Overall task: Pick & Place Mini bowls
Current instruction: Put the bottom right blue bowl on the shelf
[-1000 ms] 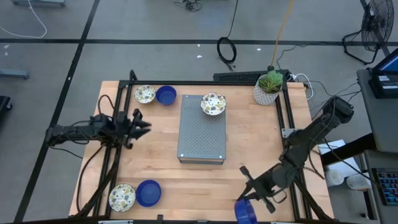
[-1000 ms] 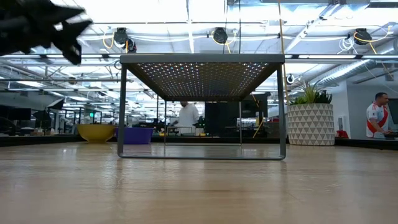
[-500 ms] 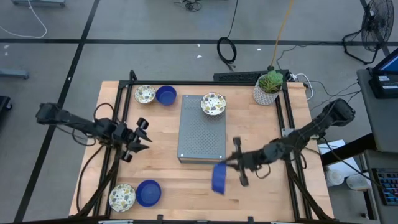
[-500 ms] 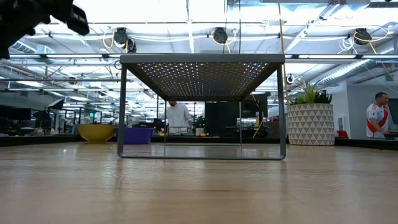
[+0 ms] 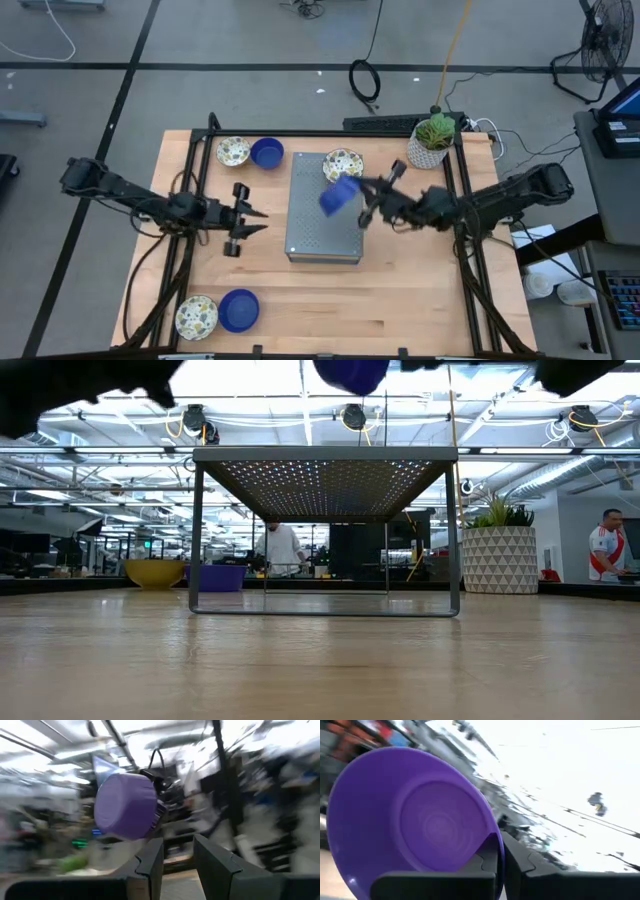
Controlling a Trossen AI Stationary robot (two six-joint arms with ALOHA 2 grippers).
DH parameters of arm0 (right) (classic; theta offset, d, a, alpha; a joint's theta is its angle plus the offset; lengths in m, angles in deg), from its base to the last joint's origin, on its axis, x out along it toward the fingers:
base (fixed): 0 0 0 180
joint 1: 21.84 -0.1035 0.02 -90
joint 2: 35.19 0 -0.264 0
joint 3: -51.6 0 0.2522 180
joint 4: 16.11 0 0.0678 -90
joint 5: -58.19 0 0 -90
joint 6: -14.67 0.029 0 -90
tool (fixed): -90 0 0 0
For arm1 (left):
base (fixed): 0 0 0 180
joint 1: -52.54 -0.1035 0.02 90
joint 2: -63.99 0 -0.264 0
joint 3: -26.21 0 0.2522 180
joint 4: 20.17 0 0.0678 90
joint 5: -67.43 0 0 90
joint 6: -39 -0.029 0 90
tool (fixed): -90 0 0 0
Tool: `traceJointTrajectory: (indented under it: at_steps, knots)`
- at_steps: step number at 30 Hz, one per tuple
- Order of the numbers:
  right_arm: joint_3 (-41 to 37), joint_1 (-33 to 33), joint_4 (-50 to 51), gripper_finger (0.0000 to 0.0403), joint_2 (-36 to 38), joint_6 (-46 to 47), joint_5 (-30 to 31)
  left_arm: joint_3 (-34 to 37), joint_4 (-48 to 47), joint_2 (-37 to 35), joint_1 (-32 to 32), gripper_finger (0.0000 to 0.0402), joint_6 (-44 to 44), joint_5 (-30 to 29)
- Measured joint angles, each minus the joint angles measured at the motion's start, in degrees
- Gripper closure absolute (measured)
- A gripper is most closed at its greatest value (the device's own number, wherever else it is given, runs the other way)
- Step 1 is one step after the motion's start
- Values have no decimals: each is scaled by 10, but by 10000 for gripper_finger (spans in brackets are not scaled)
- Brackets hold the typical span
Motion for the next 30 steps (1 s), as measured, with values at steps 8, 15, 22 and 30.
traceJointTrajectory:
  at_steps: [8, 15, 22, 30]
  knots:
    - [0, 143, -44, 403, -5, 39, -78, -186, -48, 133, -54, 288, -197, -306]
    - [1, 217, -144, 403, -50, 56, -129, -325, -117, 232, -114, 288, -379, -356]
    - [10, 253, -172, 403, -85, -2, -127, -393, -116, 281, -162, 275, -504, -573]
    - [70, 301, -59, 403, -85, 65, -167, -386, -153, 222, -207, 183, -465, -648]
